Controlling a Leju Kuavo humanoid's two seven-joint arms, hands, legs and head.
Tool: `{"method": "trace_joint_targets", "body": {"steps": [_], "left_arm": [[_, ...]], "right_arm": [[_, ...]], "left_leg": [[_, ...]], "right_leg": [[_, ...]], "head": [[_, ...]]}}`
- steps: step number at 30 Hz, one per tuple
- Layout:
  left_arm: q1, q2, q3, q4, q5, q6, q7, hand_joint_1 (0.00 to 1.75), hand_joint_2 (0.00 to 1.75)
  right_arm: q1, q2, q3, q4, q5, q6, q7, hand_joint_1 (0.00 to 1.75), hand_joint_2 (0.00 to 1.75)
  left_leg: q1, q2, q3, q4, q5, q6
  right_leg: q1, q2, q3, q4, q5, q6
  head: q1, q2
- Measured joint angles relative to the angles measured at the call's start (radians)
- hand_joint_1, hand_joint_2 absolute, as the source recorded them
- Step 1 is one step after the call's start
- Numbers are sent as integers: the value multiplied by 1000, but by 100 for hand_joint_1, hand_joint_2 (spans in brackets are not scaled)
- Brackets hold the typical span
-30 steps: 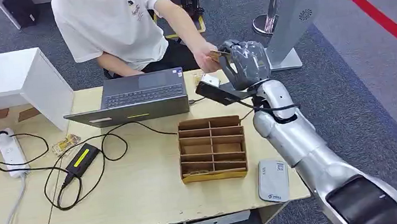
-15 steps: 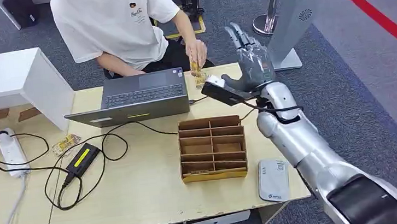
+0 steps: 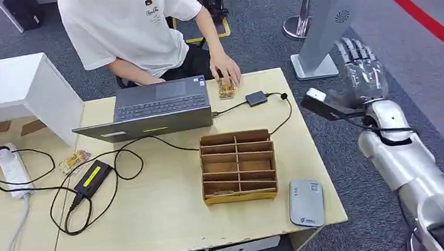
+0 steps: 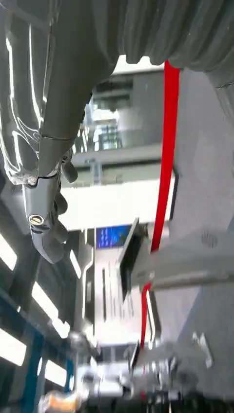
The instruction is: Pass the card to the sensor for recognition and then transmit it.
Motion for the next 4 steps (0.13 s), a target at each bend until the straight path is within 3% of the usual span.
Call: {"method": "trace_joint_targets", "body": {"steps": [4], "left_arm": [[4,5,13,0,-1,4,-3,0,175]], "right_arm": [[98,-93,-97,-12,-15,0,-5,0,175]], "left_leg": [[0,-3,-1,0,0,1]], "right_leg": [[0,-2,1,0,-1,1]], "head": [[0,0]]}}
